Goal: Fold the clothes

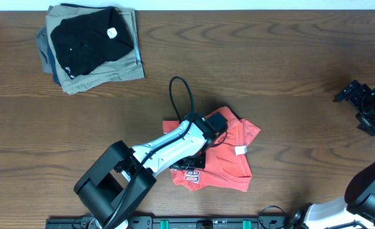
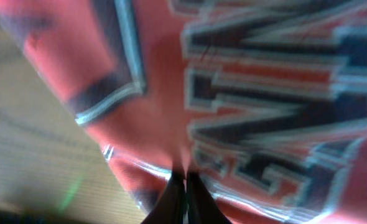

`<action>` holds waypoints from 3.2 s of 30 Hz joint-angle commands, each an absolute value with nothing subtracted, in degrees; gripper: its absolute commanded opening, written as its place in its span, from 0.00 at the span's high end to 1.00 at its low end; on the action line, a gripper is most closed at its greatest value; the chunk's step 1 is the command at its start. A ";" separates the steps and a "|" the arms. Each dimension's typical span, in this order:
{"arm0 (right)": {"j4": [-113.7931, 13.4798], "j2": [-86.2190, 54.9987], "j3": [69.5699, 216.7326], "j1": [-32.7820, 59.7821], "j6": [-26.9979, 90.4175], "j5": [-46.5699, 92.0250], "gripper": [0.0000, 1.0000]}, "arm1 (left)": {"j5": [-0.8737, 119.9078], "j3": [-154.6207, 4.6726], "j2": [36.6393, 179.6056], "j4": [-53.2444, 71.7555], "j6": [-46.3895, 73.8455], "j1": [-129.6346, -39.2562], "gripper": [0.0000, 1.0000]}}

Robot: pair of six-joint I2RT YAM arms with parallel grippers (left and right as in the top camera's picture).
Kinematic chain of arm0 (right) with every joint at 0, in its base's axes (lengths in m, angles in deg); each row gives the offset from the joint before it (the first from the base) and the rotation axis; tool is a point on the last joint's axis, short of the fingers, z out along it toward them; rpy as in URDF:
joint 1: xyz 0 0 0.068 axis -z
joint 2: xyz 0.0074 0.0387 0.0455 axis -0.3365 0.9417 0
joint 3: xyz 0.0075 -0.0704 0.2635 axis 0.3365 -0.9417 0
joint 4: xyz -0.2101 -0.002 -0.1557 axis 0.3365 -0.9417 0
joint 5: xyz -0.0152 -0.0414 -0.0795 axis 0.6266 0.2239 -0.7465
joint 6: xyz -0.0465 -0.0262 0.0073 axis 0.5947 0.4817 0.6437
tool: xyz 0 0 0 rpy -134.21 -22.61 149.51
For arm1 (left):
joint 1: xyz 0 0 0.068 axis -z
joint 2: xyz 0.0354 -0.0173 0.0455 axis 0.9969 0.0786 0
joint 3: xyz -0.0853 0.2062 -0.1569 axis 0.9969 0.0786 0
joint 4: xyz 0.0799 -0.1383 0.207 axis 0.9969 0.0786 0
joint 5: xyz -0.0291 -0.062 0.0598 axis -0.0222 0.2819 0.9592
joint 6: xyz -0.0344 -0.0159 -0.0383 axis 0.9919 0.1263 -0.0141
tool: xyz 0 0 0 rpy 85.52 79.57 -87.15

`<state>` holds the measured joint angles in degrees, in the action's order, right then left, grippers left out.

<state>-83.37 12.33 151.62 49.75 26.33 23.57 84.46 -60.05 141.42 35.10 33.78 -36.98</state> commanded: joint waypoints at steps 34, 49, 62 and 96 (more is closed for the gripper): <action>-83.37 11.33 152.30 50.23 26.38 23.02 0.01 | 82.77 -66.80 144.20 12.79 24.01 -36.94 0.93; -83.37 11.33 152.30 50.23 26.40 23.02 0.01 | 87.84 -67.11 153.57 -8.00 23.99 -40.72 0.87; -83.37 11.33 152.30 50.23 26.40 23.02 0.01 | 87.80 -70.67 137.53 -7.28 18.88 -46.58 0.71; -83.37 11.33 152.30 50.23 26.40 23.02 0.01 | 75.47 -70.47 152.26 -20.09 20.60 -50.43 0.71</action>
